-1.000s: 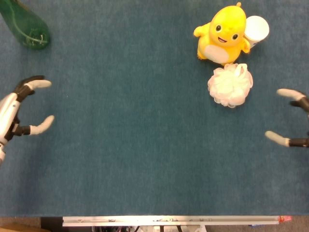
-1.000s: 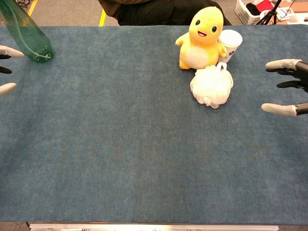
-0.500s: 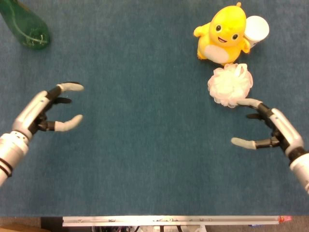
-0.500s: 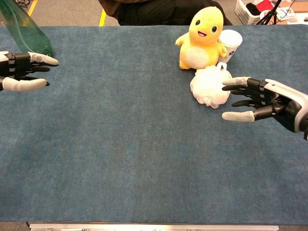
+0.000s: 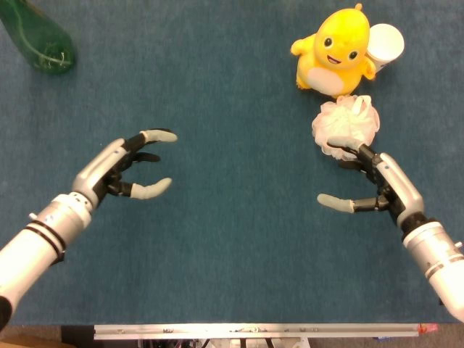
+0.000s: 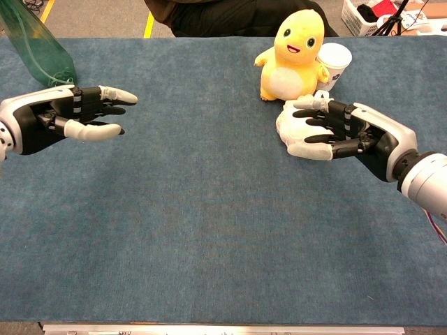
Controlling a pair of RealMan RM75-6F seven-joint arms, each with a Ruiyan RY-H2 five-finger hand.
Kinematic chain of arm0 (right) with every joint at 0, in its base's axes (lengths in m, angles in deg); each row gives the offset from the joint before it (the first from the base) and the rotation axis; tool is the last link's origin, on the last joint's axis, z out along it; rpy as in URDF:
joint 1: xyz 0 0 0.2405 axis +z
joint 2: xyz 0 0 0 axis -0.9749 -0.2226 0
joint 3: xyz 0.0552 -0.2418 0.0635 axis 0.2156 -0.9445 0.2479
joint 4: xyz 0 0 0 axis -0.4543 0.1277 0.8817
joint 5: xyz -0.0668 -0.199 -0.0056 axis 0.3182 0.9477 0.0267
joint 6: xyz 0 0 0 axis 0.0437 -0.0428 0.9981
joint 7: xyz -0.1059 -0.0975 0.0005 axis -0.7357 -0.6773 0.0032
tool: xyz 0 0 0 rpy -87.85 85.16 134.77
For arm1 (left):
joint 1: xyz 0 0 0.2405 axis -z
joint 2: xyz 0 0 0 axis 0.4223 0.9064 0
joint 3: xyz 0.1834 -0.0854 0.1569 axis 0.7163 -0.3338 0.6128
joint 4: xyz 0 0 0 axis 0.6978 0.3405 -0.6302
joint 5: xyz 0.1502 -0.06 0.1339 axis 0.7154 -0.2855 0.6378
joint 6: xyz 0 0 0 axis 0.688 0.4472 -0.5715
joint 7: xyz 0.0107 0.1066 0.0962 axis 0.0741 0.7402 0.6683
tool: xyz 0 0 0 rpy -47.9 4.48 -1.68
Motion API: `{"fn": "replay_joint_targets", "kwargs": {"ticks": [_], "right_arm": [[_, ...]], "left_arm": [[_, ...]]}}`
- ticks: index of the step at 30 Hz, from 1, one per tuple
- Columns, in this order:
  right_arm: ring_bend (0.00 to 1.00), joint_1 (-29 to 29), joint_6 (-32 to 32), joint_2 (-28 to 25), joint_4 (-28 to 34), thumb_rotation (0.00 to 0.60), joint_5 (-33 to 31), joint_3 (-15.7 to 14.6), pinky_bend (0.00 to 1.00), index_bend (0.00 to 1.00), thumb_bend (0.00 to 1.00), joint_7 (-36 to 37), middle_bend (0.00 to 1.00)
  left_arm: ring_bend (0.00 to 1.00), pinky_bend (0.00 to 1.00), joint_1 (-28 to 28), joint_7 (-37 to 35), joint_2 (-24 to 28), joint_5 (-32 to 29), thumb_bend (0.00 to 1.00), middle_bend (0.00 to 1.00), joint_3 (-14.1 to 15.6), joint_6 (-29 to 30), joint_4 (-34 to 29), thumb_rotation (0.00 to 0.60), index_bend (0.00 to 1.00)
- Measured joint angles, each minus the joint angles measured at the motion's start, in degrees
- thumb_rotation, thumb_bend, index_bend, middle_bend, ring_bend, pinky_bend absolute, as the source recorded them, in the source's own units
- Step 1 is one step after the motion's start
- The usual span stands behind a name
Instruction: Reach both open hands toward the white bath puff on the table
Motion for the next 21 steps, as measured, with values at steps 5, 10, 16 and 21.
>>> {"fn": "replay_joint_targets", "kwargs": {"ticks": [5, 10, 16, 21], "right_arm": [[0.07, 0.4, -1.5, 2.4, -0.6, 0.600, -0.5, 0.6, 0.18, 0.23, 0.10, -0.9, 0.18], [0.07, 0.8, -2.8, 4.9, -1.7, 0.600, -1.9, 1.5, 0.18, 0.23, 0.08, -1.7, 0.17], [0.07, 1.5, -3.3, 7.1, -3.0, 0.600, -3.1, 2.2, 0.17, 0.23, 0.08, -2.6, 0.16], [0.07, 2.1, -3.6, 9.1, -3.6, 0.600, -4.1, 2.8, 0.17, 0.23, 0.08, -3.7, 0.16]], "left_arm": [[0.04, 0.17, 1.4, 3.3, -2.6, -3.3, 0.31, 0.09, -0.3, 0.3, 0.0, 0.599, 0.19], [0.04, 0.17, 2.4, 6.1, -4.8, -6.3, 0.31, 0.08, -0.1, 0.8, -0.1, 0.598, 0.19], [0.04, 0.16, 3.5, 8.7, -7.8, -9.2, 0.31, 0.08, -0.1, 1.4, -0.2, 0.599, 0.19], [0.04, 0.16, 4.5, 11.0, -10.1, -11.0, 0.31, 0.08, -0.3, 1.8, 0.3, 0.598, 0.19]]}}
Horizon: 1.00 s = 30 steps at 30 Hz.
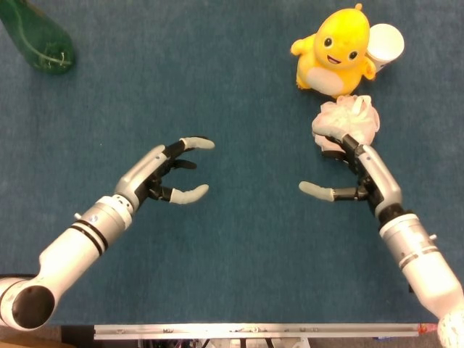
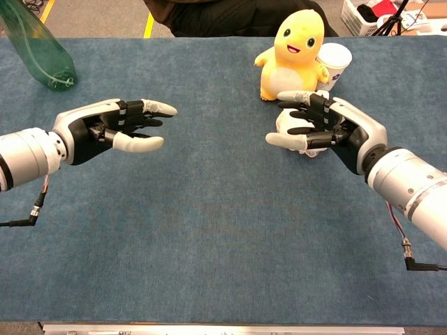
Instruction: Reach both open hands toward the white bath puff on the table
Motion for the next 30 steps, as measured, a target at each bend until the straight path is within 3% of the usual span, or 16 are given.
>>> {"fn": "replay_joint_targets", "kwargs": {"ticks": [18, 30], "right_arm": [[0.06, 1.8, 1.1, 2.9, -0.6, 0.600, -5.3, 0.6, 0.16, 0.18, 0.11, -2.8, 0.14], [0.05, 3.8, 4.3, 2.5, 0.3, 0.600, -9.1, 1.5, 0.15, 0.14, 0.20, -3.4, 0.13]], "left_arm": [[0.03, 0.16, 1.6, 5.1, -3.6, -5.1, 0.31, 0.07, -0.5, 1.1, 1.8, 0.598, 0.16], [0.00, 0.16, 2.5, 6.2, -3.4, -8.3, 0.31, 0.02, -1.1, -0.7, 1.5, 0.599, 0.11]]}}
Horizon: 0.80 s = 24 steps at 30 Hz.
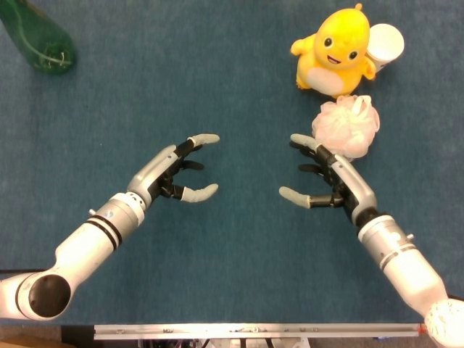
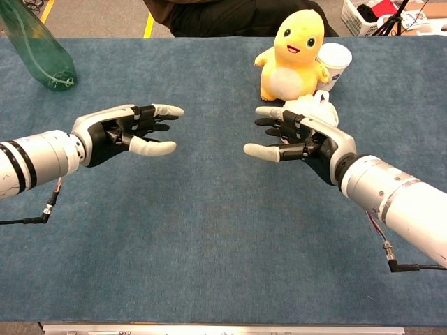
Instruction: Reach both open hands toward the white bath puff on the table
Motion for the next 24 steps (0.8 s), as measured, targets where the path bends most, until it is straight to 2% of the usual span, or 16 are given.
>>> {"fn": "replay_joint_targets", "kwargs": {"ticks": [8, 16, 24], "right_arm": [[0.06, 0.5, -0.1, 0.7, -0.4, 0.600, -0.6, 0.2, 0.15, 0.14, 0.20, -0.1, 0.17], [0.11, 0.5, 0.3, 0.8, -0.5, 0.600, -0.4, 0.3, 0.17, 0.14, 0.20, 0.5, 0.21], [0.12, 0.7, 0.9, 0.8, -0.6, 0.600, -0.4, 0.3, 0.17, 0.15, 0.20, 0.9, 0.22]], "left_arm": [[0.00, 0.16, 0.6, 0.6, -0.7, -1.5, 0.31, 0.04, -0.4, -0.7, 0.0, 0.598, 0.11], [0.09, 0.18, 0.7, 1.4, -1.1, -1.9, 0.31, 0.12, -0.5, -0.3, 0.2, 0.599, 0.13], [0.12, 0.22, 0.7, 2.1, -1.3, -2.4, 0.31, 0.15, -0.6, 0.2, 0.3, 0.599, 0.13]]}}
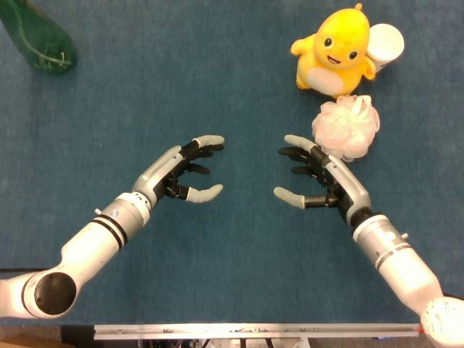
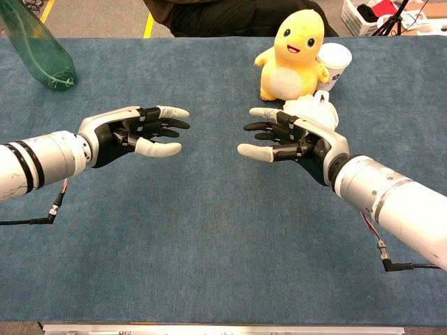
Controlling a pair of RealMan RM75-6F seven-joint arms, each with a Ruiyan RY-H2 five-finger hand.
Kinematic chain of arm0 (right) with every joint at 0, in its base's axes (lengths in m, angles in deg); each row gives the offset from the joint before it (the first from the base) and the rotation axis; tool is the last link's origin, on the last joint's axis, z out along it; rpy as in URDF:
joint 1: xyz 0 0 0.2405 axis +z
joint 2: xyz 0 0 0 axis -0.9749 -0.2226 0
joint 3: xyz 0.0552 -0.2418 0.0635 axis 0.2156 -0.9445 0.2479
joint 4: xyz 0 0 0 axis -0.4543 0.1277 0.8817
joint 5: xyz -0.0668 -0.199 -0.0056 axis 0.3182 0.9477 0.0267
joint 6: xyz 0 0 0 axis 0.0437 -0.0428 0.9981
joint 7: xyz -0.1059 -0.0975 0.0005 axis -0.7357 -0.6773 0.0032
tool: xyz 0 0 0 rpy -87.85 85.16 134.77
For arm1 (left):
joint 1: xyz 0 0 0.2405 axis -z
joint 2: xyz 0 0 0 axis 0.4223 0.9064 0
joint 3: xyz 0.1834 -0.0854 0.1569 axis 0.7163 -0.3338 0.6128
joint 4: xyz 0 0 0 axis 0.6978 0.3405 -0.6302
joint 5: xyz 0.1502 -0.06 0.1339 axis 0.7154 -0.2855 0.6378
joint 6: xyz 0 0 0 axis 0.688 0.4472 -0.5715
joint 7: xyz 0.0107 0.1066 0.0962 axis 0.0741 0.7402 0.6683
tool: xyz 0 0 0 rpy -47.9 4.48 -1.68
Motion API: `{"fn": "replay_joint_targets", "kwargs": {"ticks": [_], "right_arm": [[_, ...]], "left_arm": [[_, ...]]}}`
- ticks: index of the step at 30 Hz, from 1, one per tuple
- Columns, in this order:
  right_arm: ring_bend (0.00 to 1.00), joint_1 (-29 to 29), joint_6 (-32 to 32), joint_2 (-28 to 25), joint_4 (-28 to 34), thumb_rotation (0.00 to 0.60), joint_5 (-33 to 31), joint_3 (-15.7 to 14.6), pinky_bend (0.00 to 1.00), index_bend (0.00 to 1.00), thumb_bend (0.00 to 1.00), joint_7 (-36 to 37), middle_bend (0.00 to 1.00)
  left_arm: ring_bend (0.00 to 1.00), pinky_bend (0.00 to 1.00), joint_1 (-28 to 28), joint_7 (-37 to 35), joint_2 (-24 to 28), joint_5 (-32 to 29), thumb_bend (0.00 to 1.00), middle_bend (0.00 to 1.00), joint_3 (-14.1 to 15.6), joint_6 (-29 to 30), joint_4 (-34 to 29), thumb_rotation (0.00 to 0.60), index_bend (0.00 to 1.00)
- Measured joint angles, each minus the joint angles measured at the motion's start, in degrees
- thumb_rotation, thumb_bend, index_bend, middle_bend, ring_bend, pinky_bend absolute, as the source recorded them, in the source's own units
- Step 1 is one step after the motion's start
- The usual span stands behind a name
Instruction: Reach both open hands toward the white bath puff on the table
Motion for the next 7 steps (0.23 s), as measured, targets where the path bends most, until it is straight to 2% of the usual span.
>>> {"fn": "replay_joint_targets", "kwargs": {"ticks": [7], "right_arm": [[0.12, 0.1, 0.0, 0.1, -0.2, 0.600, 0.2, 0.1, 0.17, 0.15, 0.20, 0.2, 0.22]], "left_arm": [[0.12, 0.23, 0.0, 0.2, -0.2, -0.5, 0.31, 0.15, -0.2, 0.1, 0.1, 0.600, 0.13]]}}
